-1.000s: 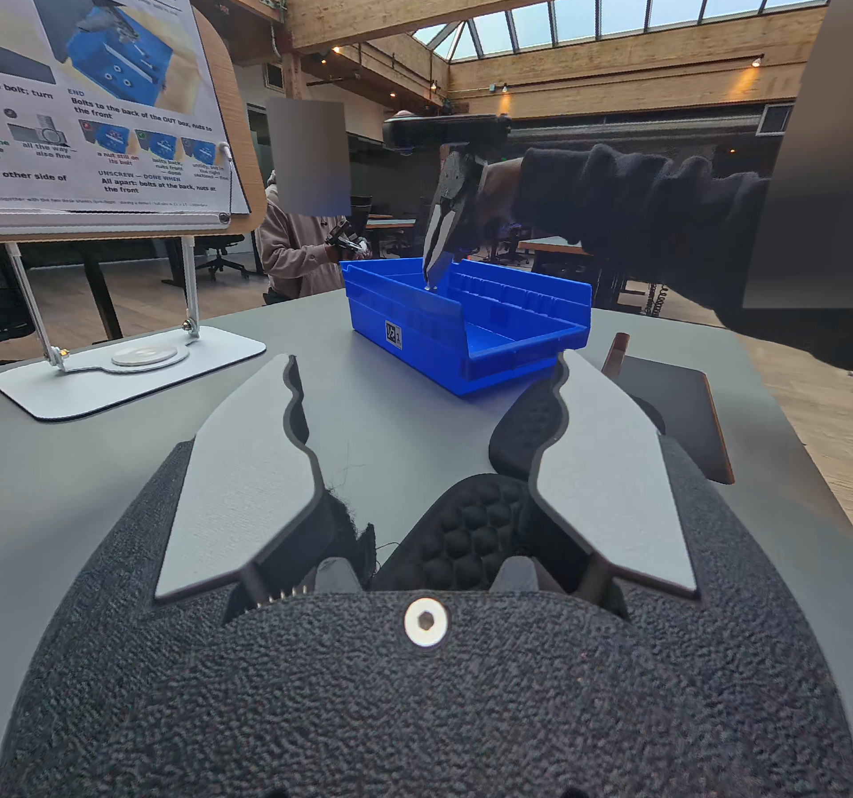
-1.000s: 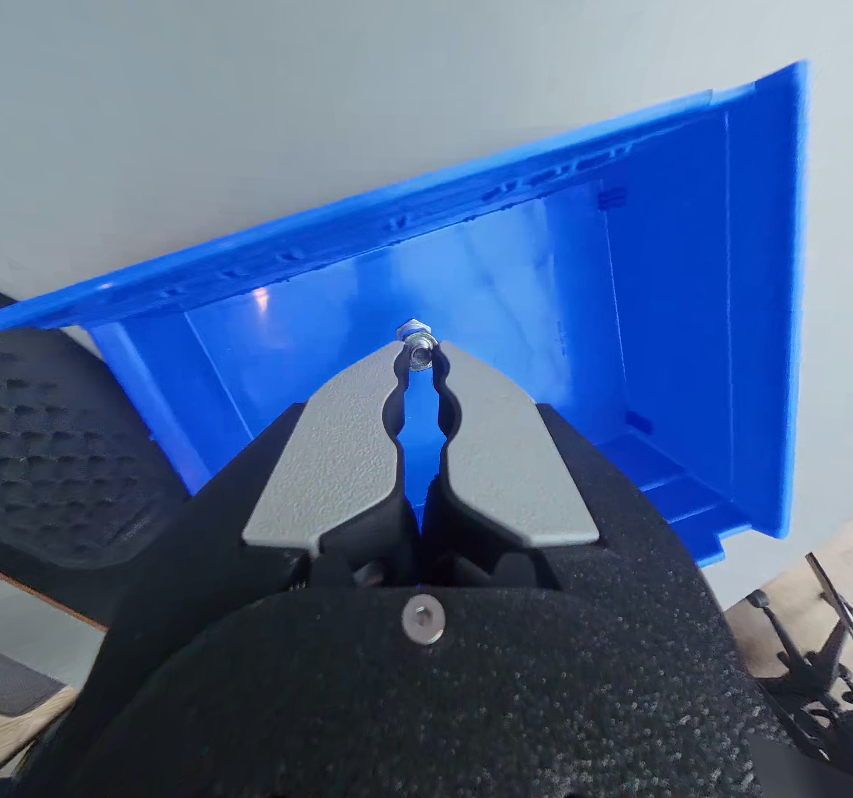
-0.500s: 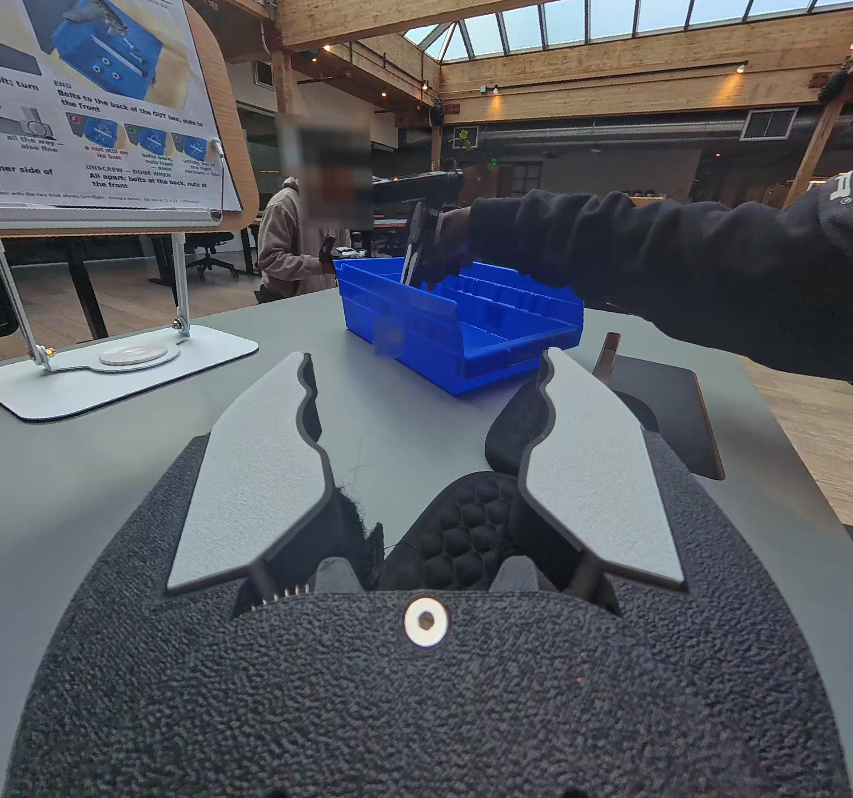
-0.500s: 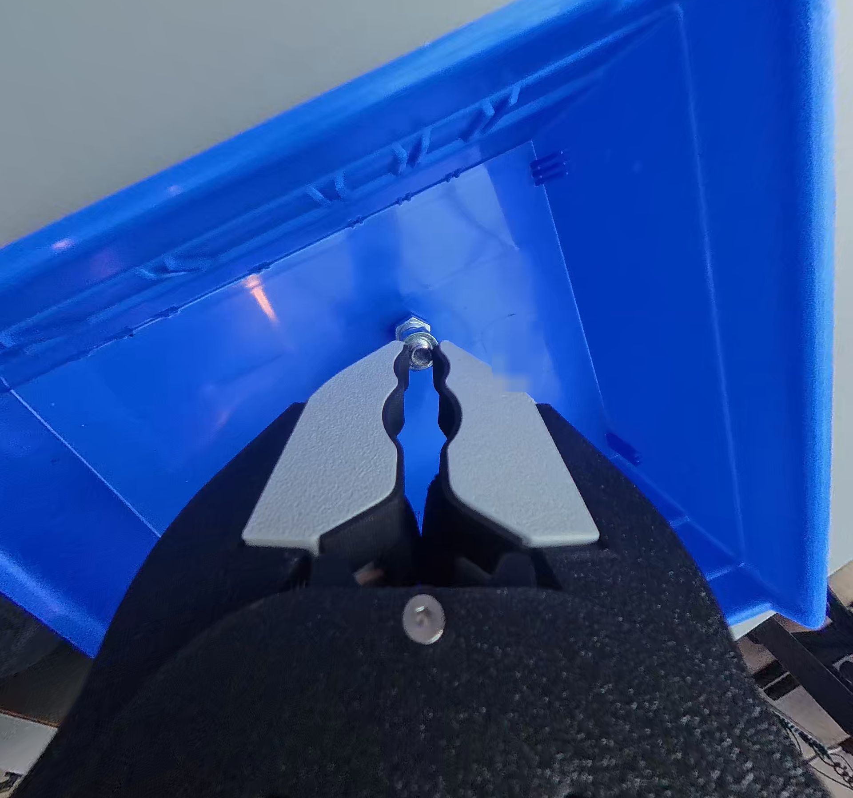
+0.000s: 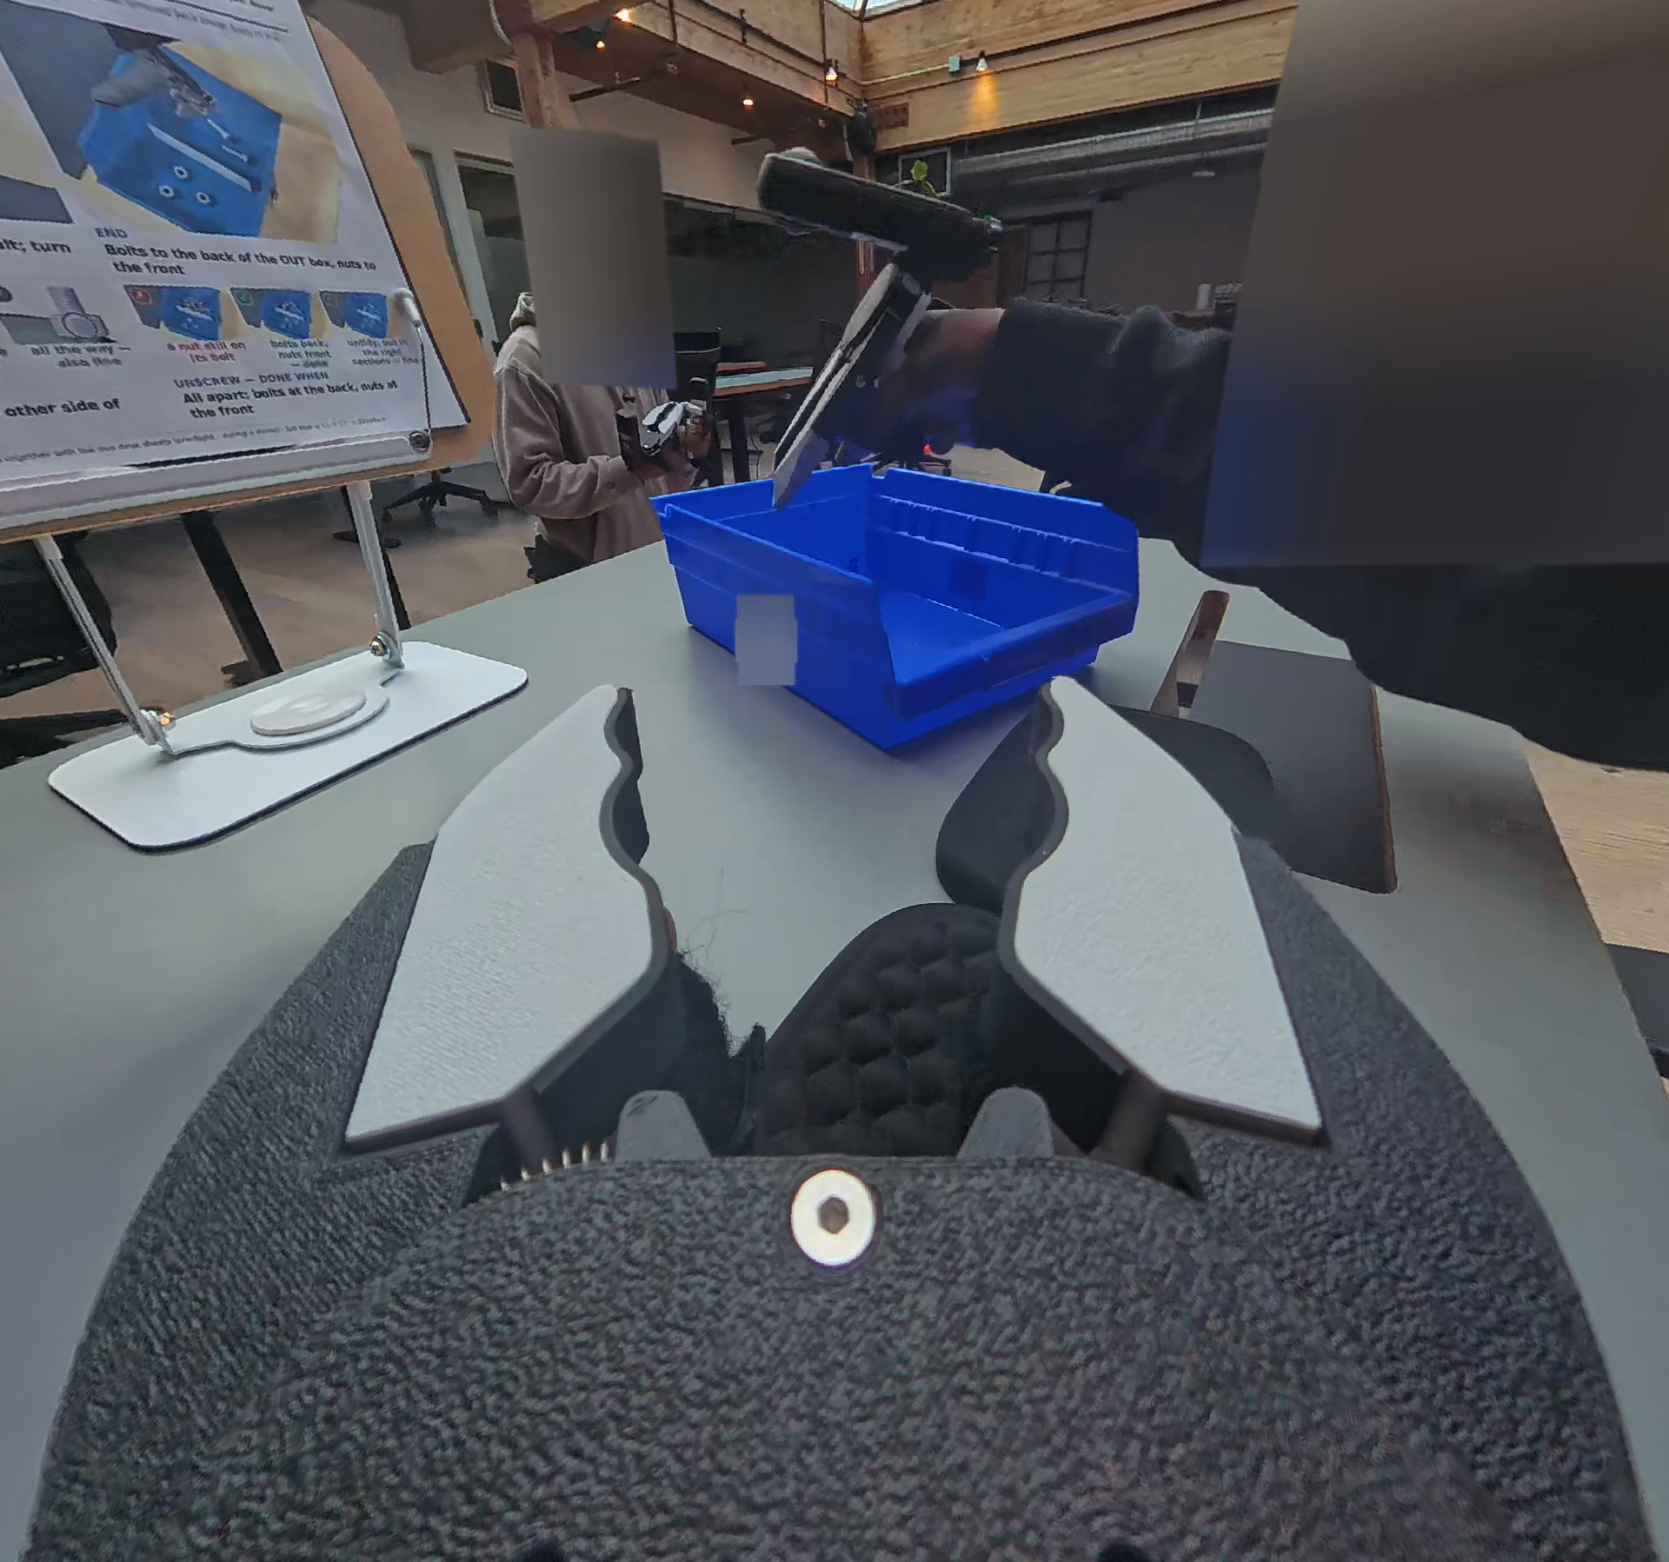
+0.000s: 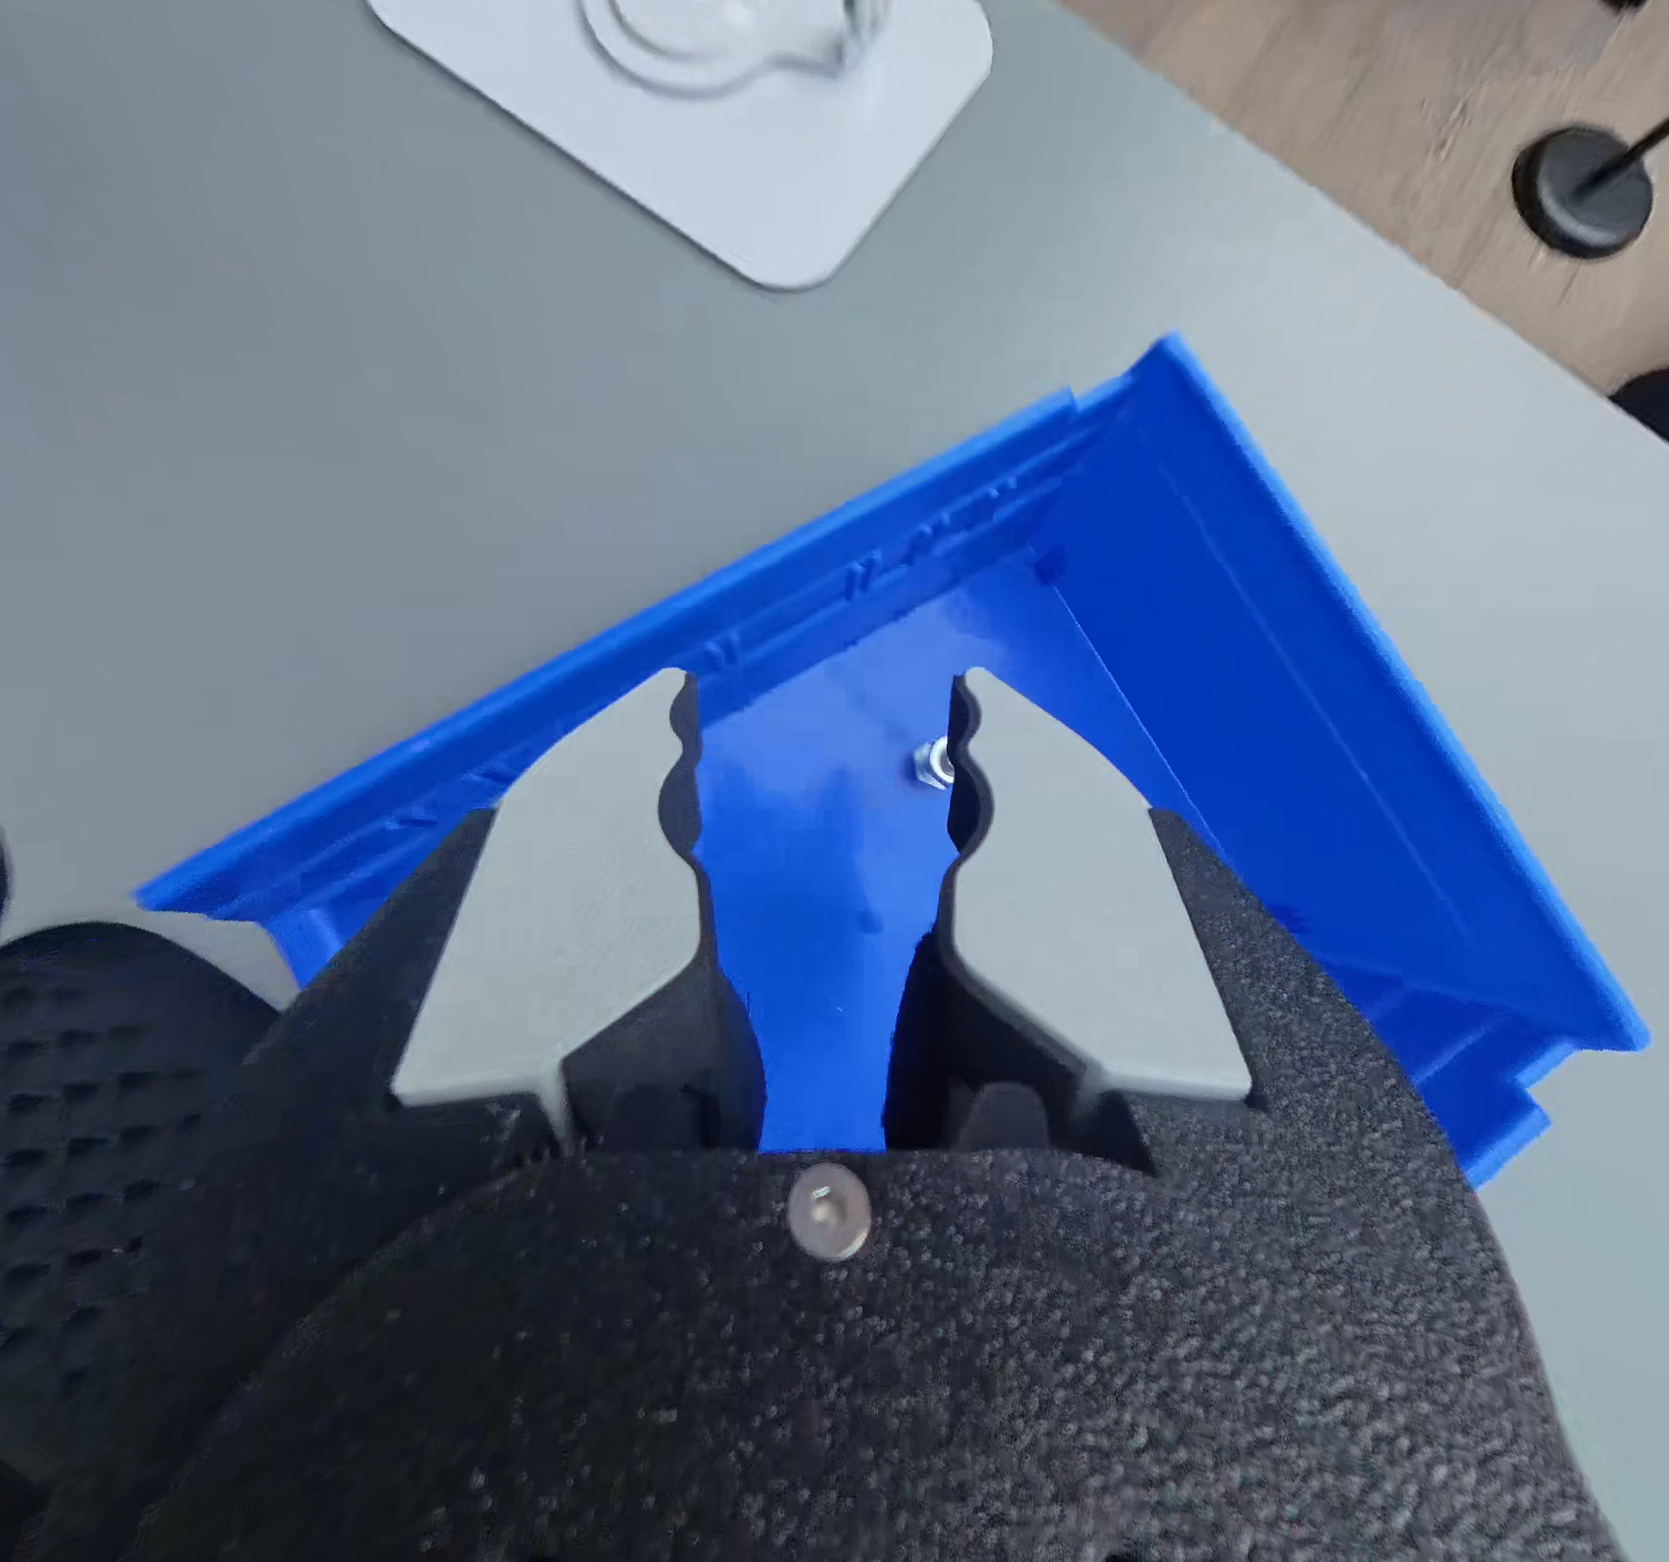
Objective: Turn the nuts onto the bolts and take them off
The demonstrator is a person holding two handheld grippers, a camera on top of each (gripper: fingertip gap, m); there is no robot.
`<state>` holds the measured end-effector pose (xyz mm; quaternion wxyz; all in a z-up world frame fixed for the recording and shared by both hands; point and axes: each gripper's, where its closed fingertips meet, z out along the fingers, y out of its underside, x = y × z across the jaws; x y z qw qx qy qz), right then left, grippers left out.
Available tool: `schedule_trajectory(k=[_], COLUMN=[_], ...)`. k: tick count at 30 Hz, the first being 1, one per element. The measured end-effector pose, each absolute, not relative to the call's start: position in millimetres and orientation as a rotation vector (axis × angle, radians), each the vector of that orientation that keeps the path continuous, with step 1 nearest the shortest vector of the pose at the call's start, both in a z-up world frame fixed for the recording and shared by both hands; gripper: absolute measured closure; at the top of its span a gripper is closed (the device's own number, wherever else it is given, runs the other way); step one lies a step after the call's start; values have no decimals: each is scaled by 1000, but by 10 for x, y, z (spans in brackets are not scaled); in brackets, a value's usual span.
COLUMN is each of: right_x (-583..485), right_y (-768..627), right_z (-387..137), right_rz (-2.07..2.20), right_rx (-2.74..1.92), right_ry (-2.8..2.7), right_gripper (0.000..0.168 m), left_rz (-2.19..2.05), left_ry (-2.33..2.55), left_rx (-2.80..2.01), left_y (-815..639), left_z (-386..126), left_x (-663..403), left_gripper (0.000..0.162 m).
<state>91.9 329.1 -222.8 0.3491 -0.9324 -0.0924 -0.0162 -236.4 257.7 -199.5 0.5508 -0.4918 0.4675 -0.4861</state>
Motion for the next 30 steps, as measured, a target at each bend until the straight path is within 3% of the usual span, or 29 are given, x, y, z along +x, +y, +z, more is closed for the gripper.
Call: schedule_trajectory(k=[5,12,19,30], right_x=[49,-744,-795,-717], right_y=[2954,2410,2153,1971], right_z=[-1836,-1812,-1801,-1660], right_rz=[128,226,186,101], right_rx=[-2101,-1966,-1966,-1955], right_ry=[-335,-477,-476,-474], right_gripper=[110,111,114,118], left_rz=[-1019,-455,-283,-182], left_ry=[1135,1132,1249,1299], left_rx=[-1280,-1663,-2237,-2706], left_y=[2660,3846,4767,5106], left_z=[-1664,-1573,-2252,-3074], left_x=[-2880,-4409,-5419,-5667], left_gripper=[81,101,118,127])
